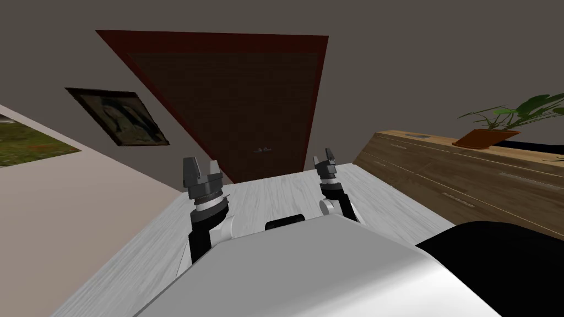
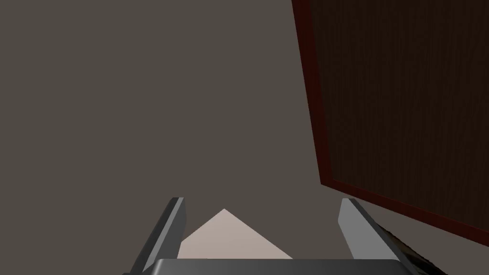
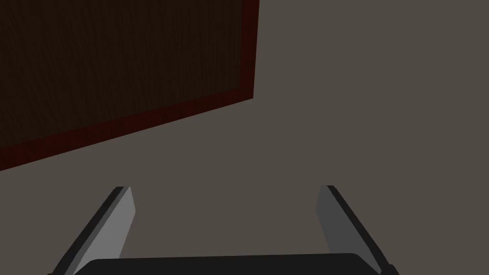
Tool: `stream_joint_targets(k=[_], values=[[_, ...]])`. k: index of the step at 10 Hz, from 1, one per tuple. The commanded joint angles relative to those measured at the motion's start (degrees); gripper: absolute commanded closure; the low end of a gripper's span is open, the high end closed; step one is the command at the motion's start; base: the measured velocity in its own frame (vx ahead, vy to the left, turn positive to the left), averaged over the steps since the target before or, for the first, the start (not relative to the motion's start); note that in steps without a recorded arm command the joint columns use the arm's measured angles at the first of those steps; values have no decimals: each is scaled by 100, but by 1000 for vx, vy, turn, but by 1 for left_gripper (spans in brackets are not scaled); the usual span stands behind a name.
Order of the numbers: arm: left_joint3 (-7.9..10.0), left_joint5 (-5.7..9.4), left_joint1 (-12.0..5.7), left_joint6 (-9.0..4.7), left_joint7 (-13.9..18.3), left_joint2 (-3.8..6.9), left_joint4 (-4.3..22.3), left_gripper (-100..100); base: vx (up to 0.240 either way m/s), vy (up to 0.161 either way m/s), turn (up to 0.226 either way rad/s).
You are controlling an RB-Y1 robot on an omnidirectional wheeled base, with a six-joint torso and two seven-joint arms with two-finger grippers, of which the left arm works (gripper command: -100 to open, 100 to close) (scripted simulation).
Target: Pull the door open
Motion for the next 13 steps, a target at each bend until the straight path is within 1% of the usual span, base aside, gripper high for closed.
stream_joint_targets(k=[1, 2, 3, 6, 7, 13], values=[[25, 23, -47, -37, 37, 69, 219, -100, 87, -15, -24], [32, 30, -61, -48, 48, 89, 285, -100, 138, 4, -49], [47, 45, -90, -71, 71, 127, 419, -100, 138, 9, -32], [78, 74, -150, -117, 118, 198, 695, -100, 115, 1, -24], [100, 95, -192, -150, 151, 247, 890, -100, 122, 16, -40], [185, 176, -355, -277, 279, 408, 1646, -100, 102, 5, -34]])
